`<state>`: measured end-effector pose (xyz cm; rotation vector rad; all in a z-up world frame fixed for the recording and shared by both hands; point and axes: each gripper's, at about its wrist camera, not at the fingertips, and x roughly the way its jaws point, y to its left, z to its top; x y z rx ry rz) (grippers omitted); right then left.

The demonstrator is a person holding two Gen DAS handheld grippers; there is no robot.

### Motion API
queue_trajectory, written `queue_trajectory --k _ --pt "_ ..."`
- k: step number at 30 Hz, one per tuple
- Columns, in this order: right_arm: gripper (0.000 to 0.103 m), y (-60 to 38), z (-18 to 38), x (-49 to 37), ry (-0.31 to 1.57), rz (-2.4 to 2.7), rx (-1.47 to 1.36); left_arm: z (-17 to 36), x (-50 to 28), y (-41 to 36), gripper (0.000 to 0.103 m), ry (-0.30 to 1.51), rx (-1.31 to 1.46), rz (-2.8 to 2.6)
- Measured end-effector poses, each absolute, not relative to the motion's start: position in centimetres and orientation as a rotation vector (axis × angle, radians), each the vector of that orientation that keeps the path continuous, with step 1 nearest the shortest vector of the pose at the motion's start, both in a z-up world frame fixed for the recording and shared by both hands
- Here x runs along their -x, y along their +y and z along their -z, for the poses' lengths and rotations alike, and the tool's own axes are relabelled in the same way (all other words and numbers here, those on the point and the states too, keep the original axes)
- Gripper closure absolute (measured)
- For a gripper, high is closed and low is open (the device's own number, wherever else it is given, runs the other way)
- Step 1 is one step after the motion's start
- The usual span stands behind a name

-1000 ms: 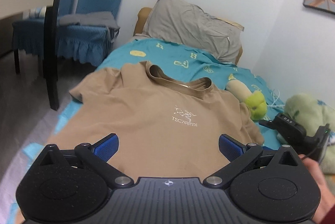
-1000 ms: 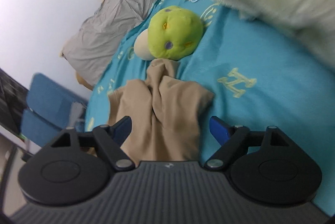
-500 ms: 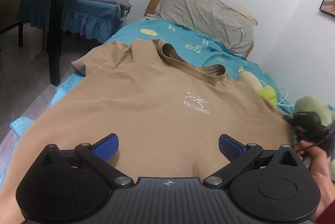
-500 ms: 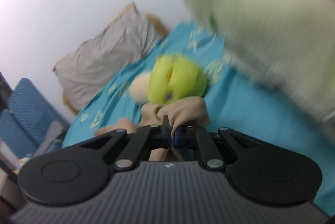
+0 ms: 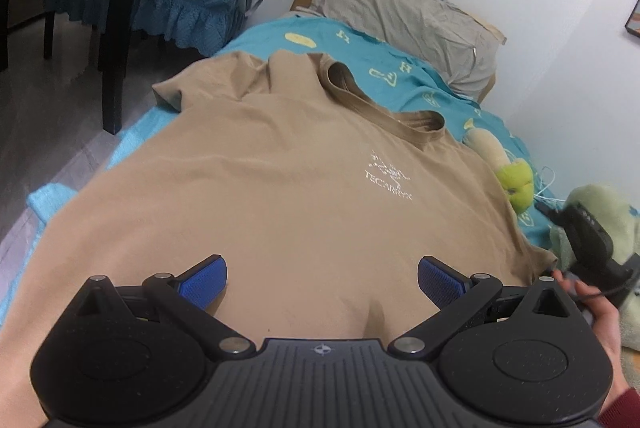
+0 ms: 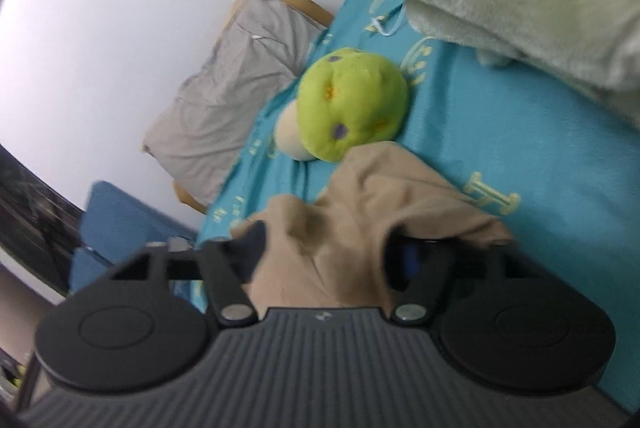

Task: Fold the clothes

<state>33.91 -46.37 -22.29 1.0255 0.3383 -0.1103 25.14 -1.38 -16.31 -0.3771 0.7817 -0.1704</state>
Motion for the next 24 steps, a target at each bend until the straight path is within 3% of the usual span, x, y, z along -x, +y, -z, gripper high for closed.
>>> queue_trajectory --k 9,10,11,13,24 --pt "0.030 -47.1 24.1 -39.0 0.364 0.249 -1.058 16.9 -26.1 -1.5 0.000 0.783 0.399 0.165" --pt "0.041 -46.8 23.7 -39.5 0.372 0.264 -1.026 16.9 -26.1 -1.4 0.000 0.781 0.404 0.167" --pt "0.067 -46.5 23.2 -40.0 0.384 0.278 -0.994 16.8 -26.1 -1.4 0.000 0.777 0.404 0.166" --pt "0.092 -45.8 22.0 -40.4 0.397 0.318 -0.914 16.5 -26.1 -1.4 0.000 0.768 0.399 0.160" --pt "0.099 -39.8 11.4 -38.5 0.262 0.453 -0.410 12.7 -24.9 2.4 0.001 0.688 0.433 0.093"
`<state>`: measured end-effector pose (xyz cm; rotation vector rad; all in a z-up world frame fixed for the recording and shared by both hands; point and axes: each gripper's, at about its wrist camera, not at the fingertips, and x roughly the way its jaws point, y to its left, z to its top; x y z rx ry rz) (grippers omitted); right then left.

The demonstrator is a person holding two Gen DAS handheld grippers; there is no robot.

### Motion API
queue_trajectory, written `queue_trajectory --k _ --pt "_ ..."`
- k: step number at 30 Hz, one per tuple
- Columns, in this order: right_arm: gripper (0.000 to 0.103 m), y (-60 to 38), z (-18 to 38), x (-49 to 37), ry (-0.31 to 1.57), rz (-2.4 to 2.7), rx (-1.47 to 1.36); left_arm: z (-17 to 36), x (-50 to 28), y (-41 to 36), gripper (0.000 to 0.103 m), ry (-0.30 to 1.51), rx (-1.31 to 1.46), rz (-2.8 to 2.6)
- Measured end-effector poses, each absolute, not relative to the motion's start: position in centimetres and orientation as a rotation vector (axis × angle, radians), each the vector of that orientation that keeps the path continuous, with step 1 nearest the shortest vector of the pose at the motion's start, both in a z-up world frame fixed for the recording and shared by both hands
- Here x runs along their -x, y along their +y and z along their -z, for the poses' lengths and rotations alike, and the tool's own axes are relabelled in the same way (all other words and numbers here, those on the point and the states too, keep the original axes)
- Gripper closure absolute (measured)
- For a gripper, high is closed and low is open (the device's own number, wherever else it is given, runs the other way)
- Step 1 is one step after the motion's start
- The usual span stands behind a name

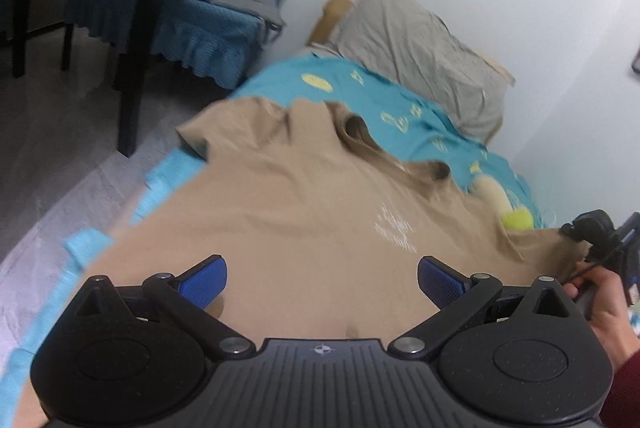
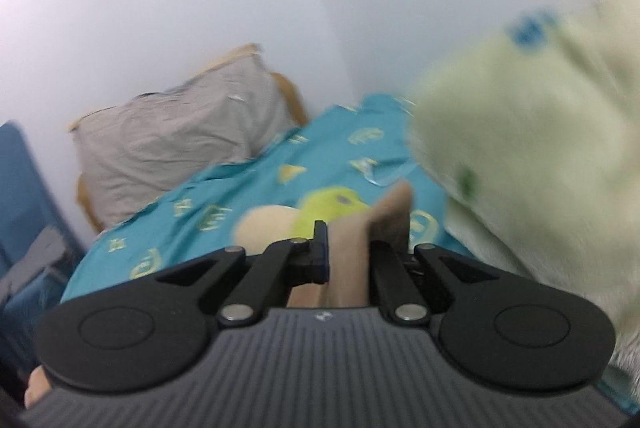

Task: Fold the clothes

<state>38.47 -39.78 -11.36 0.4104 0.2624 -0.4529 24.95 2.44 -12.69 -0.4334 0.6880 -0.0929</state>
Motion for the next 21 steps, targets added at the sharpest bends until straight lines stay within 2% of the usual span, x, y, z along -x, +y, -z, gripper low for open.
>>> queue_trajectory --k 3,7,12,15,18,19,20,21 --pt "0.099 -36.1 9.3 -39.4 0.252 0.389 -0.328 11.9 -25.0 4.0 0.001 0.683 0.423 0.053" --pt "0.099 -26.7 8.3 -40.4 0.241 0.208 -0.082 11.2 -25.0 5.9 0.001 0.668 0.436 0.010" --pt "0.099 -15.6 13.1 -42.1 0.351 -0.047 0.116 11.5 -25.1 7.6 0.001 0.663 0.445 -0.038" --pt "0.098 -13.0 16.5 -43.1 0.458 -0.089 0.125 11.9 -25.3 8.2 0.001 0.673 0.439 -0.053" --pt "0.096 -13.8 17.6 -43.5 0.560 -0.115 0.029 12.3 -25.6 8.1 0.001 0.684 0.440 -0.053" --pt "0.088 -14.3 17.2 -43.1 0.577 -0.127 -0.001 12.3 -25.6 8.0 0.001 0.687 0.438 -0.050" --pt "0.063 -14.8 16.5 -42.3 0.583 -0.142 -0.021 12.3 -25.6 7.8 0.002 0.688 0.435 -0.044" --pt "0.048 -15.5 15.5 -41.3 0.575 -0.157 -0.041 12.3 -25.6 7.6 0.002 0.688 0.432 -0.036"
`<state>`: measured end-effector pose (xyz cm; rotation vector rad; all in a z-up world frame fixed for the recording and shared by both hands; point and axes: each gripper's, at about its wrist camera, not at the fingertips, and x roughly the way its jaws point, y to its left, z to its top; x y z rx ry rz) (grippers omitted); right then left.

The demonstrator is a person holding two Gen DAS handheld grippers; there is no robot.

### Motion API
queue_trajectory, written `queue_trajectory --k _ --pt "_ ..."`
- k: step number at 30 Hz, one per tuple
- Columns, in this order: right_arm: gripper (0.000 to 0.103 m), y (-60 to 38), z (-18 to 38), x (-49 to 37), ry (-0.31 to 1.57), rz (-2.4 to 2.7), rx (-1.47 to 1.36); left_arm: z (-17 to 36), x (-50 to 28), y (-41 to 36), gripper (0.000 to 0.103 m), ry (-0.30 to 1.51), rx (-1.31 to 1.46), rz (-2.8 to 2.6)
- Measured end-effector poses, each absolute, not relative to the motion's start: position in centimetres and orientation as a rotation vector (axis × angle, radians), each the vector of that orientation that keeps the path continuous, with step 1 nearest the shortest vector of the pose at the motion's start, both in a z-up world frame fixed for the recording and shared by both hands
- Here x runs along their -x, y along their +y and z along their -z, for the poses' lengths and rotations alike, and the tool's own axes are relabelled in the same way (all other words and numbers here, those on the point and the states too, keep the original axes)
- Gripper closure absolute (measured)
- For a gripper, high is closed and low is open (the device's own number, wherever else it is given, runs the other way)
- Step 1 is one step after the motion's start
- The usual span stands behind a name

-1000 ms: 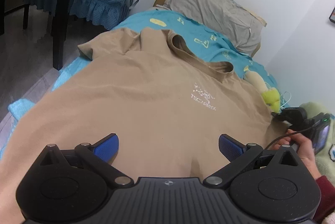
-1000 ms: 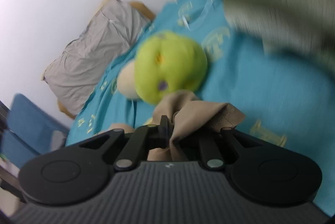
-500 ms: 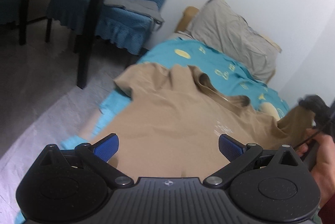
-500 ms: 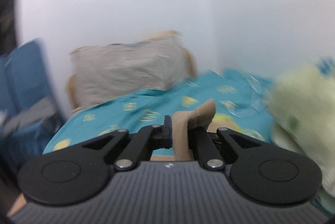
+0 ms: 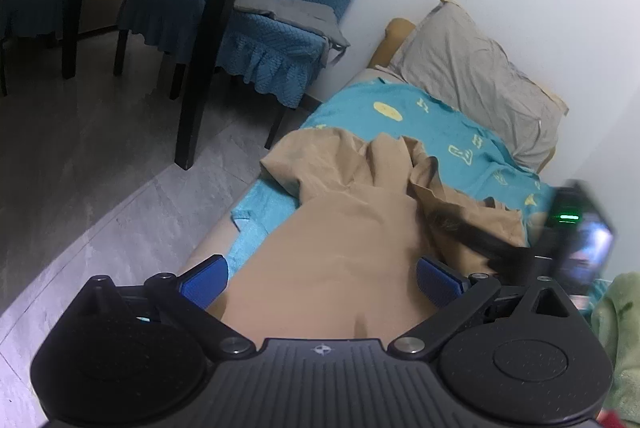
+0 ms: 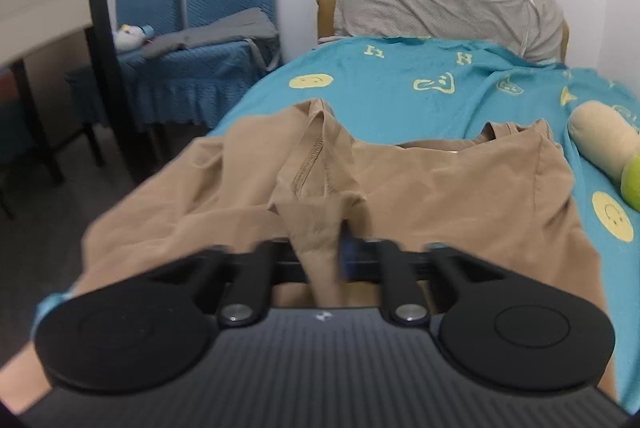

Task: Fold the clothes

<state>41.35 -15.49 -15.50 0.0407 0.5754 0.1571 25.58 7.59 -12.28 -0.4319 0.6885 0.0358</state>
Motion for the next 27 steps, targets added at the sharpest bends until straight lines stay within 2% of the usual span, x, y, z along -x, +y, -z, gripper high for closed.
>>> queue_trajectory --k 1,2,8,13,19,27 --pt "0.025 -16.3 14.3 -39.9 0.550 -0.167 -0.061 12.1 -25.5 7.3 0.002 0.686 0.422 -0.027" --pt "0.016 -17.2 13.1 -38.4 0.537 -0.174 -0.080 11.9 -25.3 7.0 0.002 0.681 0.411 -0.017" --pt "0.016 -23.0 6.2 -27.8 0.556 -0.166 -0.148 10.9 -23.1 4.6 0.002 0.670 0.345 0.050" --pt "0.016 -27.3 2.9 -17.6 0.532 -0.078 -0.221 10.2 -19.8 2.1 0.002 0.674 0.269 0.128" --pt "0.016 -31.6 3.2 -10.4 0.497 0.058 -0.401 10.4 -17.5 -0.2 0.002 0.733 0.229 0.187" --pt "0.016 -33.9 5.1 -9.6 0.517 0.155 -0.426 11.8 -15.5 -3.1 0.004 0.787 0.155 0.203"
